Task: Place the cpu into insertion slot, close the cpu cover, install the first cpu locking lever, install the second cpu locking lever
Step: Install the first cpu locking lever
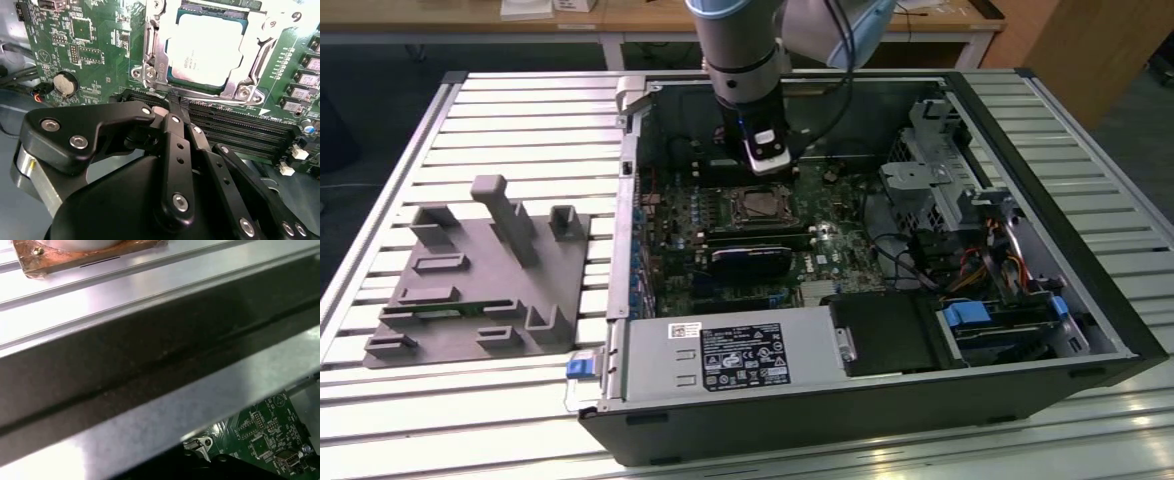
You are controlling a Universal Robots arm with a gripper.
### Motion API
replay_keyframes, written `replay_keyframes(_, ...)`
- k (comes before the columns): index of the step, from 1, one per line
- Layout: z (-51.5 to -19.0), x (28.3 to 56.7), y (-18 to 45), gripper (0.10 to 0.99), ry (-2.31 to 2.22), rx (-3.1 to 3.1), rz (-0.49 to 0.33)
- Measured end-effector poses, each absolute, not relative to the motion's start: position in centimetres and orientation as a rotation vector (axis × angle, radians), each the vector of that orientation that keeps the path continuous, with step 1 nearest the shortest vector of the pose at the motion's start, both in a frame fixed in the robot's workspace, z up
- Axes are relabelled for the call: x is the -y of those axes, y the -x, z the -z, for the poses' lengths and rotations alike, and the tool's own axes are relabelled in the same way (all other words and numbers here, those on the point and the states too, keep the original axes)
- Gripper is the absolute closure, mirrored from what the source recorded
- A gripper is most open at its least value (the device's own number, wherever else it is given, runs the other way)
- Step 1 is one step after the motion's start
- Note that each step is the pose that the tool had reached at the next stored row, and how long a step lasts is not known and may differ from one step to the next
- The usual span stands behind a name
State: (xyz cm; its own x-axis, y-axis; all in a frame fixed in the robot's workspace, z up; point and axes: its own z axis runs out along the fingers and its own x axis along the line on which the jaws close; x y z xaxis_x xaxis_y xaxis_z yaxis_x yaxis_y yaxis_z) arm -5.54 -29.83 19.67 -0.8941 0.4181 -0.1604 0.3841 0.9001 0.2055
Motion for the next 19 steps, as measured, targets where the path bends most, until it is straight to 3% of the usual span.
replay_keyframes(19, -19.79, 29.84, 5.55, 0.98, -0.659, -2.84, -0.242)
